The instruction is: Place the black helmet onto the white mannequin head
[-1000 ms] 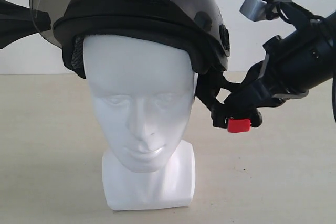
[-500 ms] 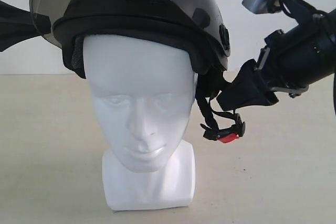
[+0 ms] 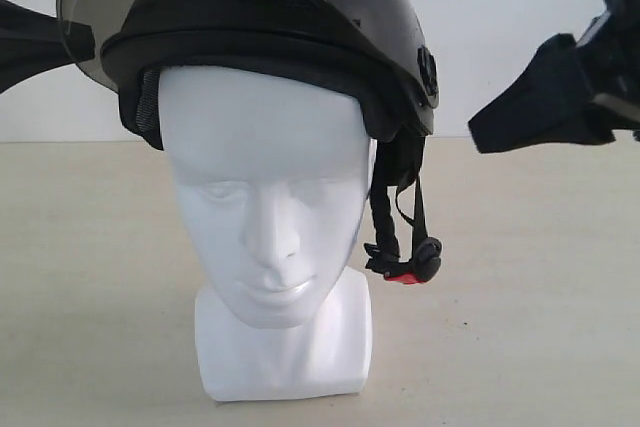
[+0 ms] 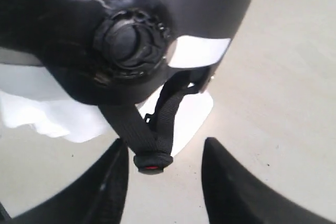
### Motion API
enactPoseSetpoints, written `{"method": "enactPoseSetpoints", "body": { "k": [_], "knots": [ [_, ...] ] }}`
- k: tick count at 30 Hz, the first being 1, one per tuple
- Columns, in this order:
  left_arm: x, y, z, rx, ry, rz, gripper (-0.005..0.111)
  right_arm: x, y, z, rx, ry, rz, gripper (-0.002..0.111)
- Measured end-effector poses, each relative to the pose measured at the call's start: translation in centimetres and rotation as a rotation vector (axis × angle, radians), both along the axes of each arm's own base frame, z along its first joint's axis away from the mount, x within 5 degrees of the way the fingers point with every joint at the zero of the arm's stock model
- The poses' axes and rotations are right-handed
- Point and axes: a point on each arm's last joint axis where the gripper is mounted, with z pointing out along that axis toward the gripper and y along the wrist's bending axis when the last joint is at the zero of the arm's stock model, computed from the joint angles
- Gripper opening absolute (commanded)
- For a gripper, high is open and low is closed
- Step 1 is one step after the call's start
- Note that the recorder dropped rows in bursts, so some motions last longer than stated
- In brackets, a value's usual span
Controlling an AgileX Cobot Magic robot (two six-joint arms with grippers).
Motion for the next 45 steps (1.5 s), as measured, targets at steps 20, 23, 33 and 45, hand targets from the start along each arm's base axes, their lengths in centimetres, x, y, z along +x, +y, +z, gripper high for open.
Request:
{"method": "enactPoseSetpoints", "body": {
  "k": [20,23,33,45],
  "knots": [
    [6.2,1.0,2.7,0.048,-0.135,-0.035,0.004,10.1,2.6,6.3,0.362,-0.176,-0.172,0.0],
    [7.6,0.5,1.7,0.045,-0.113,-0.058,0.004,11.4,3.0,6.0,0.366,-0.172,-0.165,0.0],
    [9.3,-2.5,1.8,0.046,-0.137,-0.144,0.004,13.9,4.1,4.2,0.394,-0.173,-0.112,0.0],
    [8.1,-5.5,2.8,0.068,-0.124,-0.226,0.004,14.0,4.6,3.6,0.42,-0.129,-0.062,0.0]
  ]
}}
